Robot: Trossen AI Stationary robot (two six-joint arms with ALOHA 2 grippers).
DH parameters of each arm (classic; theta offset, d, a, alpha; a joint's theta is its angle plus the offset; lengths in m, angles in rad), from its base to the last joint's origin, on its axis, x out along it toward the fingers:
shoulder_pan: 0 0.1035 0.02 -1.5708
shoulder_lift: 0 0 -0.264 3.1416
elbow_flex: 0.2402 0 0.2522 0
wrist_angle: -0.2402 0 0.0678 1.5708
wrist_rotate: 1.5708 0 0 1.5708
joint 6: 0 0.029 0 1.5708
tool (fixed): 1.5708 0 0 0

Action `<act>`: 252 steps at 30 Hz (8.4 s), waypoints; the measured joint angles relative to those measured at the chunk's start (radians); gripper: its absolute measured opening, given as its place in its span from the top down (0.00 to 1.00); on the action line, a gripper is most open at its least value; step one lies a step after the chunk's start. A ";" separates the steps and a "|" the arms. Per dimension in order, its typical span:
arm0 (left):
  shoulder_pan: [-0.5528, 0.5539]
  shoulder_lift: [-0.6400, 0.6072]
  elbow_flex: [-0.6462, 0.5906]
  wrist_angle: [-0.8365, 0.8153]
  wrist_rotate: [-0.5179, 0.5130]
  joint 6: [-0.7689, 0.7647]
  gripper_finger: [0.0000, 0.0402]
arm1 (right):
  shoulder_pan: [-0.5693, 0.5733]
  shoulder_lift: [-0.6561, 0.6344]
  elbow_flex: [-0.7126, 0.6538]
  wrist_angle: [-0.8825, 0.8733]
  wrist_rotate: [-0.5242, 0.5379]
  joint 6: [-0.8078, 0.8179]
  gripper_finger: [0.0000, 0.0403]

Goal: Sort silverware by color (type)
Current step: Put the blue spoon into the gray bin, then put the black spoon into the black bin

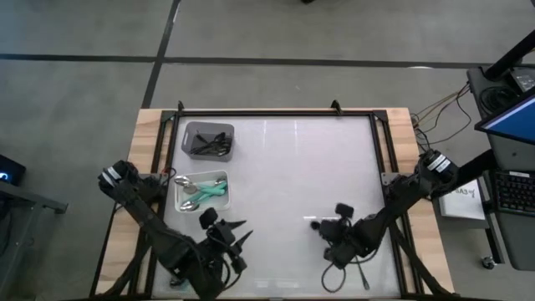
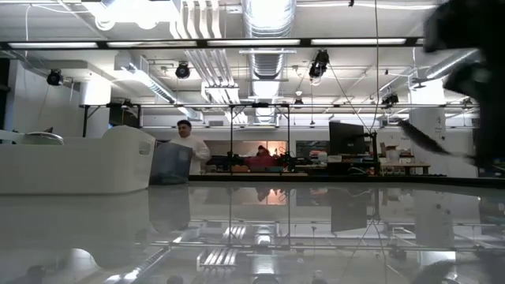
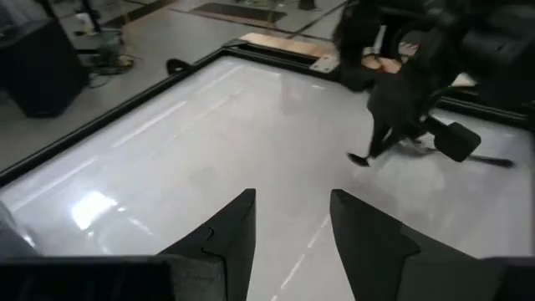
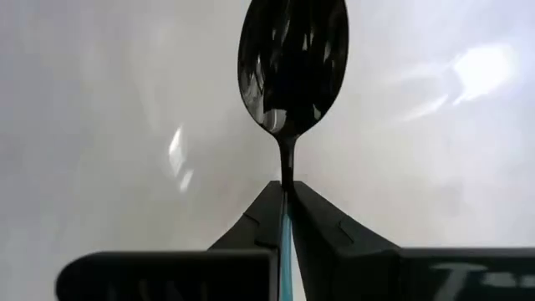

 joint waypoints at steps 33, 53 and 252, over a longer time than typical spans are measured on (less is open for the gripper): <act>0.176 0.193 -0.033 0.486 -0.393 0.337 0.66 | -0.170 -0.024 0.003 0.942 0.782 -0.844 0.98; 0.209 0.225 0.055 0.488 -0.399 0.382 0.66 | -0.194 -0.023 0.003 1.011 0.629 -1.002 0.98; 0.147 0.276 0.040 0.259 -0.278 0.038 0.81 | -0.163 -0.005 0.130 0.703 0.560 -0.924 0.98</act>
